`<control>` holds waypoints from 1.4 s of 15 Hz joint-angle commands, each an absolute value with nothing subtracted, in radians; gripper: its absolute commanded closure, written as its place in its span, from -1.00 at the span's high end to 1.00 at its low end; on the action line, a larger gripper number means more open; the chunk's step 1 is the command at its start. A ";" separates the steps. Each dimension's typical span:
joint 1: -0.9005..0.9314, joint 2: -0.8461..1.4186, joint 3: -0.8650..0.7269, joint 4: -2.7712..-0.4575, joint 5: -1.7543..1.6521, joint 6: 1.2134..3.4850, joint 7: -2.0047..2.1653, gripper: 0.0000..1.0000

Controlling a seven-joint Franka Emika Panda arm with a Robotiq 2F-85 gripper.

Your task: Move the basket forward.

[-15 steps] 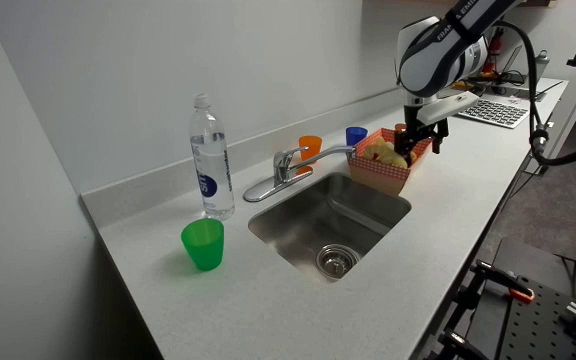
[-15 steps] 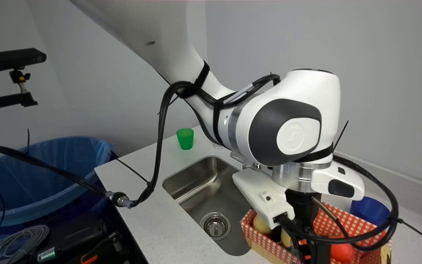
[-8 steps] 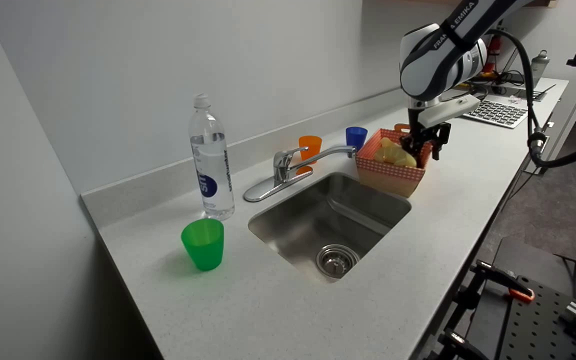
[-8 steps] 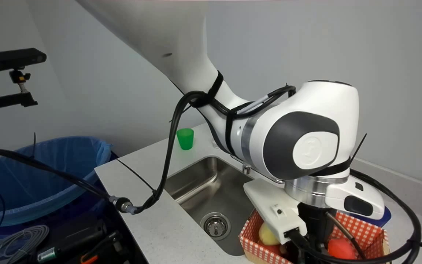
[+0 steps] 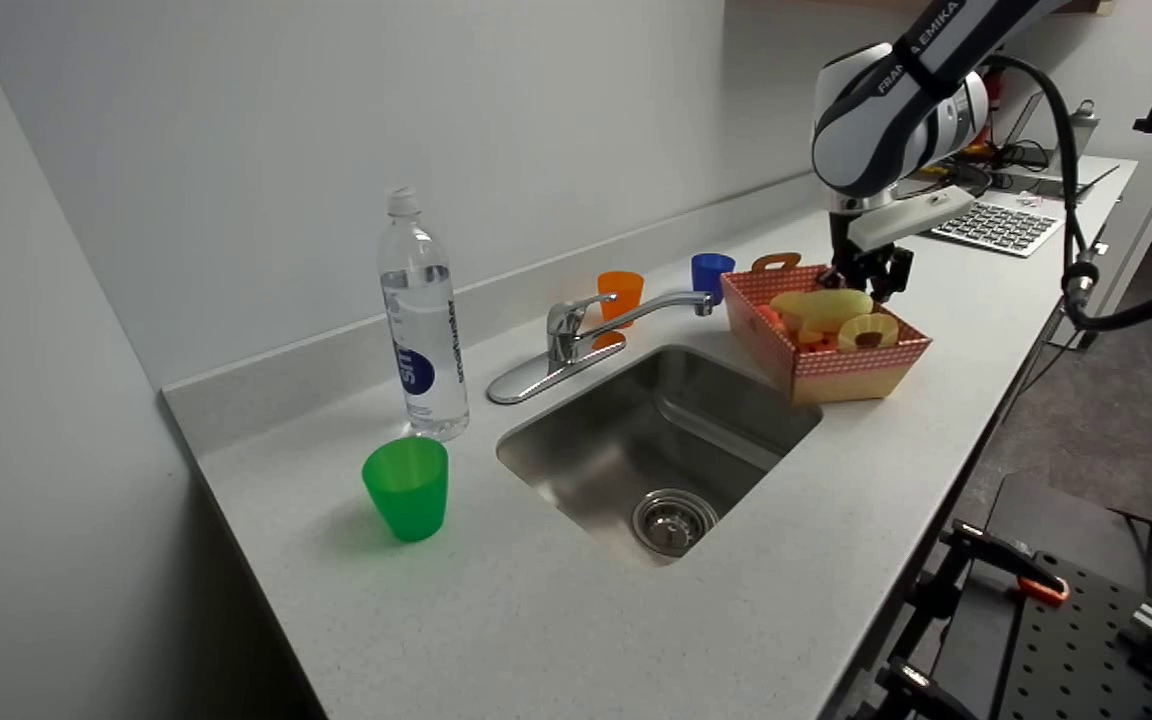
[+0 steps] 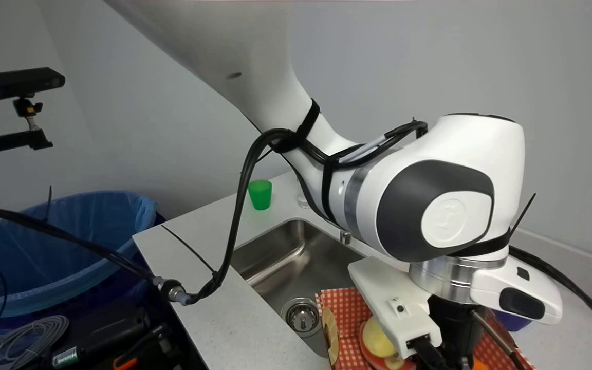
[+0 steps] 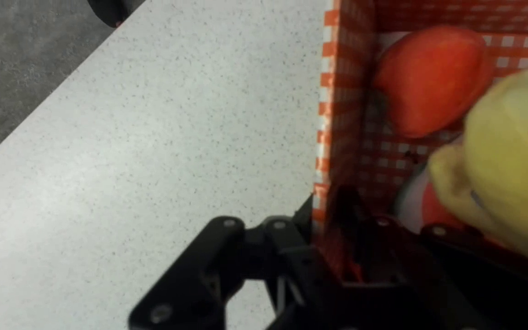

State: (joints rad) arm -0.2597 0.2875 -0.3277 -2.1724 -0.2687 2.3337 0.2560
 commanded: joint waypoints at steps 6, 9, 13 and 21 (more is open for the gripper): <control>-0.251 0.206 -0.334 -2.285 -0.304 2.362 0.215 -0.93; -0.244 0.154 -0.324 -2.350 -0.320 2.376 0.180 -0.93; -0.234 0.089 -0.308 -2.441 -0.350 2.414 0.140 -0.93; -0.217 -0.021 -0.245 -2.581 -0.404 2.476 0.082 -0.93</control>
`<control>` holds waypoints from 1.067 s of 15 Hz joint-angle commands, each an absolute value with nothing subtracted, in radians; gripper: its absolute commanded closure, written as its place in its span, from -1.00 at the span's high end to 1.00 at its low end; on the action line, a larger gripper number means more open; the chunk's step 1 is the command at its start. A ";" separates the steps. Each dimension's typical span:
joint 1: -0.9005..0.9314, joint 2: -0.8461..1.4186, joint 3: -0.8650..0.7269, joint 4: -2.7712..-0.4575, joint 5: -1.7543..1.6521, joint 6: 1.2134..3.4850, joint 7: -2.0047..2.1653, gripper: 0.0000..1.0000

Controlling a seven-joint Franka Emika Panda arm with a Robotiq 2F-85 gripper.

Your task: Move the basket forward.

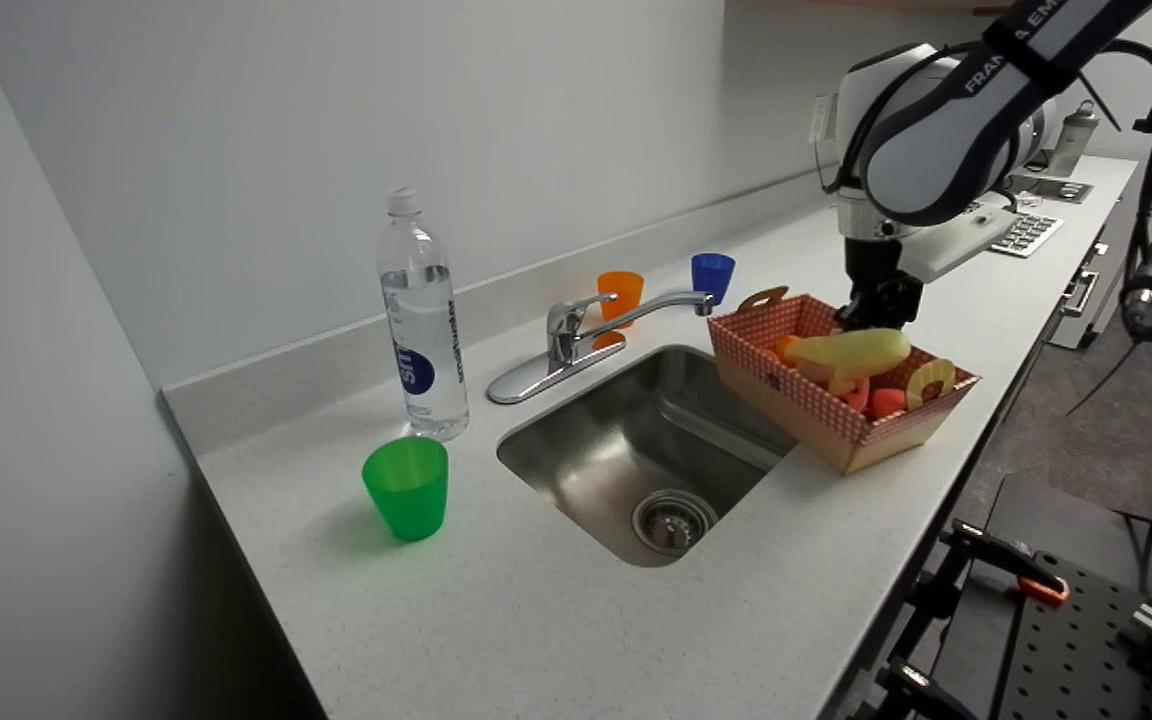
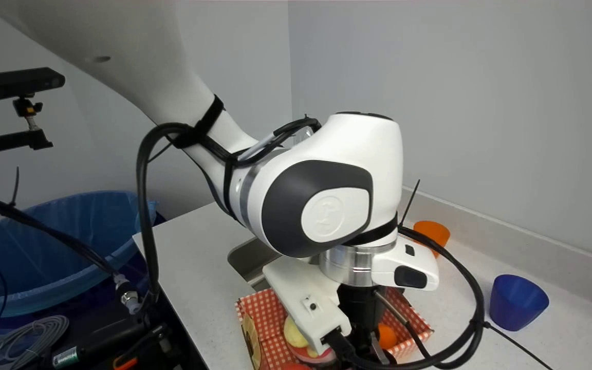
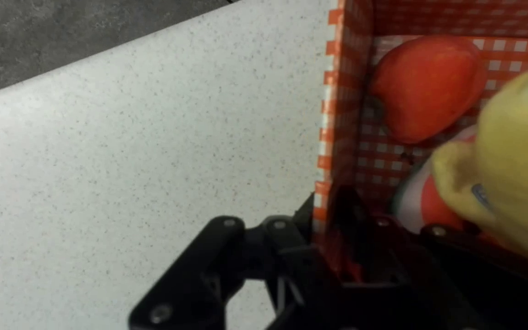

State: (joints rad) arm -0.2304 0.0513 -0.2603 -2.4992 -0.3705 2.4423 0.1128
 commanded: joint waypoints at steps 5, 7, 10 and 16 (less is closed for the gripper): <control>-0.195 -0.077 -0.194 -2.638 -0.388 2.475 0.005 -0.93; -0.183 -0.094 -0.174 -2.654 -0.385 2.475 -0.024 -0.93; -0.163 -0.120 -0.145 -2.681 -0.377 2.479 -0.059 -0.93; -0.127 -0.176 -0.102 -2.746 -0.371 2.490 -0.110 -0.93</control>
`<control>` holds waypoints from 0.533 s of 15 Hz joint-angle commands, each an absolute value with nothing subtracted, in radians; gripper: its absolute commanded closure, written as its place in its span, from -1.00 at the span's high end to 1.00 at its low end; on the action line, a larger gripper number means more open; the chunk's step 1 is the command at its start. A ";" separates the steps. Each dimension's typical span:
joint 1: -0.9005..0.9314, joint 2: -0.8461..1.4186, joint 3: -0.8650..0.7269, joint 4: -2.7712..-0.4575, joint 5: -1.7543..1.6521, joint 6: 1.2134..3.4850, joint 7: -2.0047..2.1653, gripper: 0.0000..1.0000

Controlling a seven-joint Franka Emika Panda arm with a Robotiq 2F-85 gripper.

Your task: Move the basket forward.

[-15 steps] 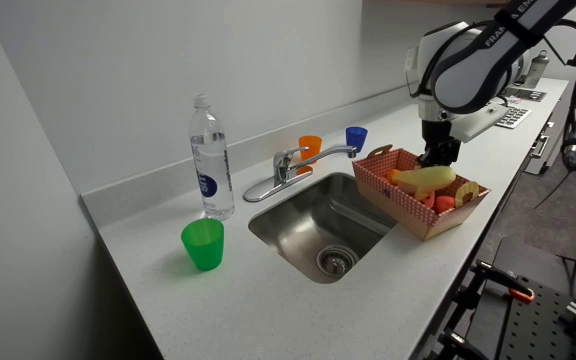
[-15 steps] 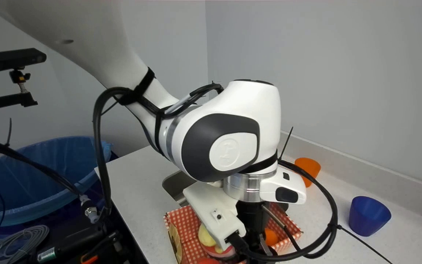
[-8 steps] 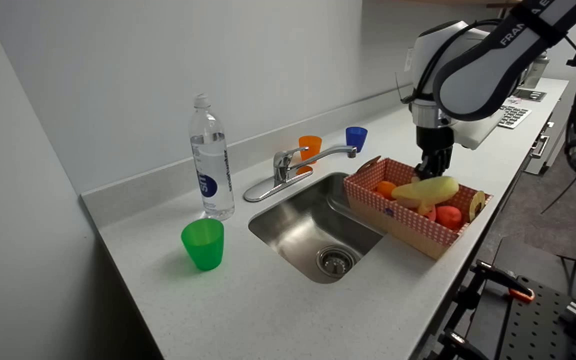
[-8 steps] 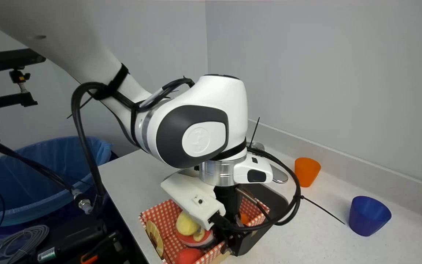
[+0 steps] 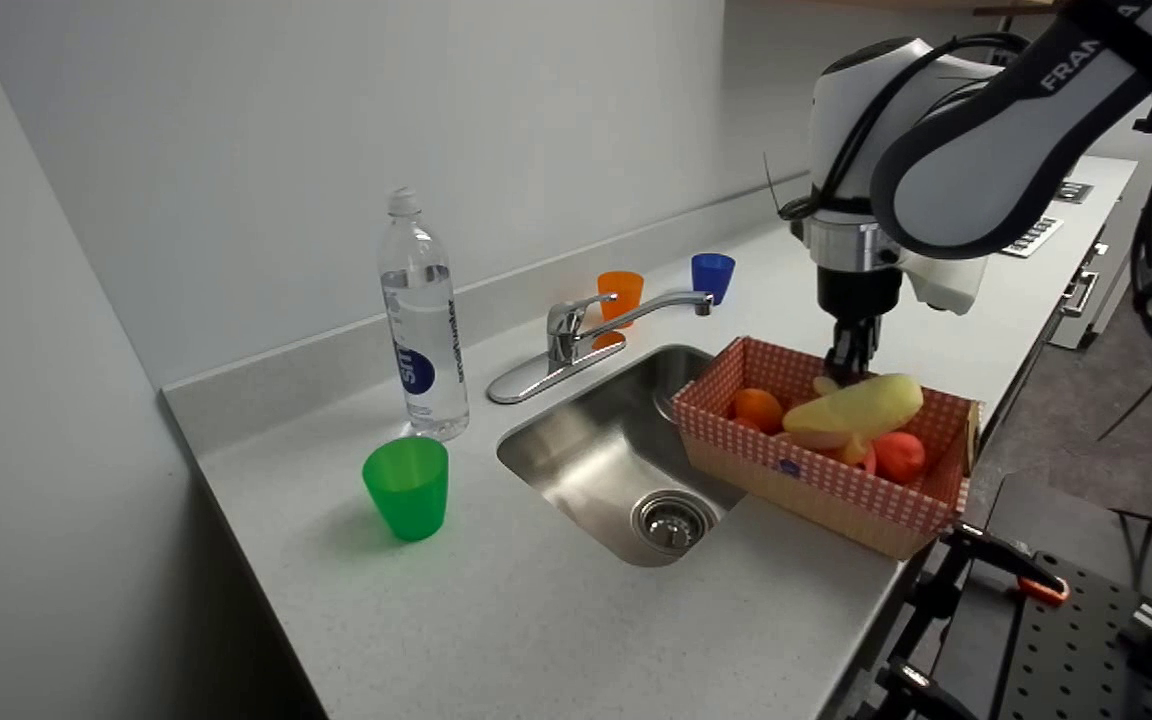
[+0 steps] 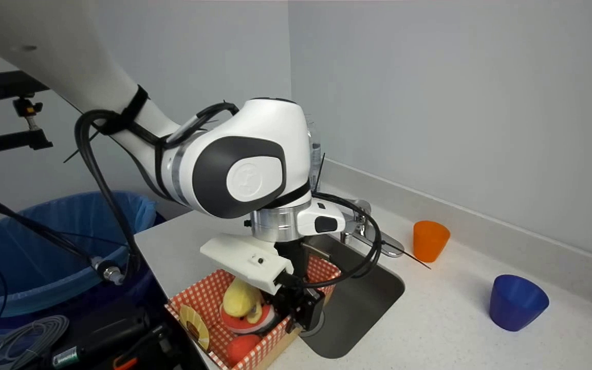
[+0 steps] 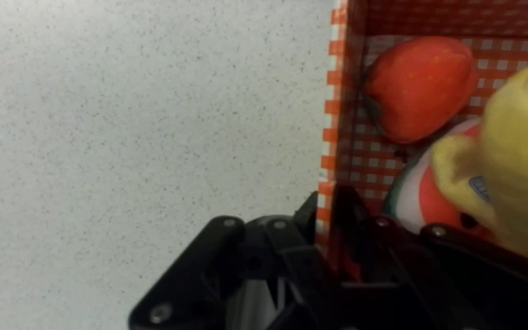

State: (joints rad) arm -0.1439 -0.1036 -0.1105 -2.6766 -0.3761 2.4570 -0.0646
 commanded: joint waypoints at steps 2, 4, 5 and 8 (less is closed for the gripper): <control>-0.121 -0.199 -0.096 -2.777 -0.376 2.496 -0.133 -0.93; -0.119 -0.222 -0.094 -2.805 -0.377 2.501 -0.157 -0.93; -0.112 -0.176 -0.094 -2.743 -0.354 2.482 -0.184 -0.93; -0.110 -0.187 -0.098 -2.743 -0.339 2.482 -0.233 -0.93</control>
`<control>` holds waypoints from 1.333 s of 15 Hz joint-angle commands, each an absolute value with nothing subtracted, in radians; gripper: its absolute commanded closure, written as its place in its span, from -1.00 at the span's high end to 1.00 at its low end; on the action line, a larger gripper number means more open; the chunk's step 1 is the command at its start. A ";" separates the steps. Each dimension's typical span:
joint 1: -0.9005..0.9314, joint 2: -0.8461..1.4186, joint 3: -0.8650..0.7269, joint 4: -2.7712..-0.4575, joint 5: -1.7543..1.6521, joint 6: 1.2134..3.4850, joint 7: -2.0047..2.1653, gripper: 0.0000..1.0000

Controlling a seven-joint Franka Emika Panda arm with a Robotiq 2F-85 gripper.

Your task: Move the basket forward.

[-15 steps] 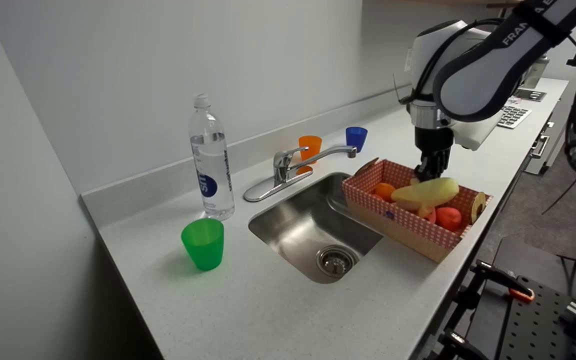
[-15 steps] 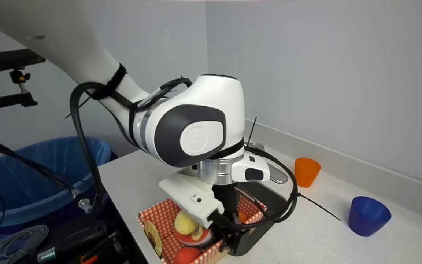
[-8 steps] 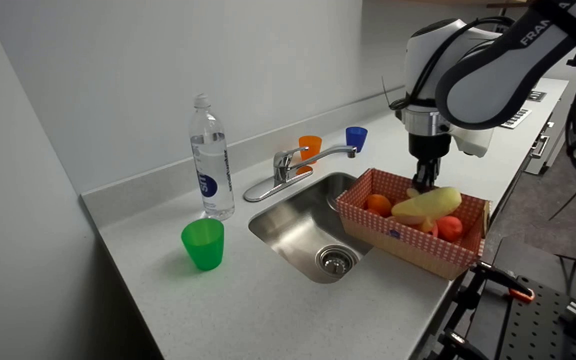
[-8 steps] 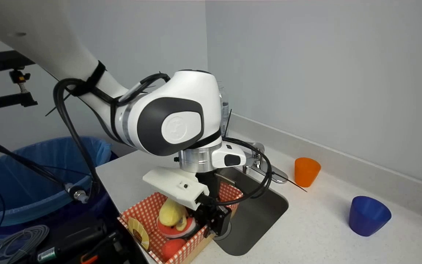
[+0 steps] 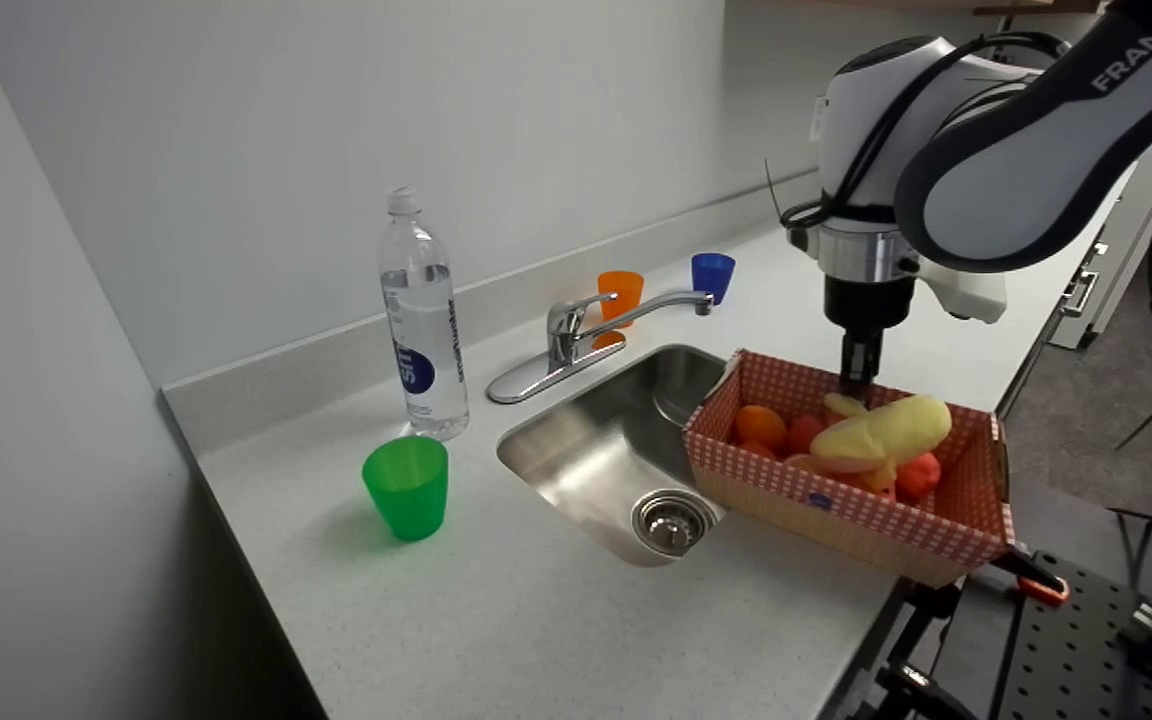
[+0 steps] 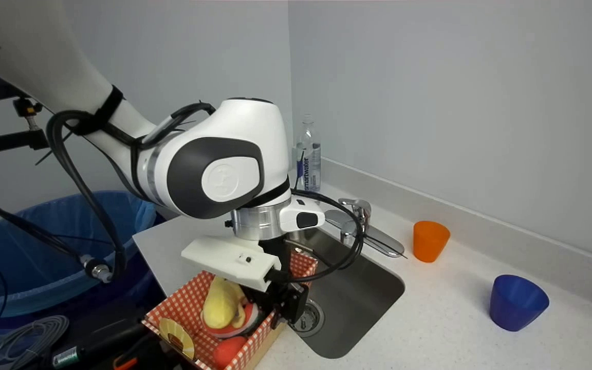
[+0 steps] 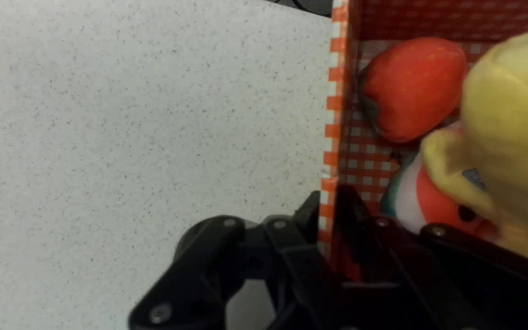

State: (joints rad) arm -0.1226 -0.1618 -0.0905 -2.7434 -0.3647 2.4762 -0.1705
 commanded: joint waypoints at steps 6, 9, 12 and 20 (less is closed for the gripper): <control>-0.113 -0.211 -0.103 -2.757 -0.325 2.482 -0.274 -0.93; -0.117 -0.209 -0.102 -2.756 -0.335 2.476 -0.270 -0.19; -0.118 -0.206 -0.104 -2.753 -0.332 2.474 -0.271 0.22; -0.120 -0.296 -0.162 -2.757 -0.229 2.436 -0.368 1.00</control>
State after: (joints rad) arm -0.1233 -0.2063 -0.1325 -2.7409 -0.2943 2.4744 -0.2918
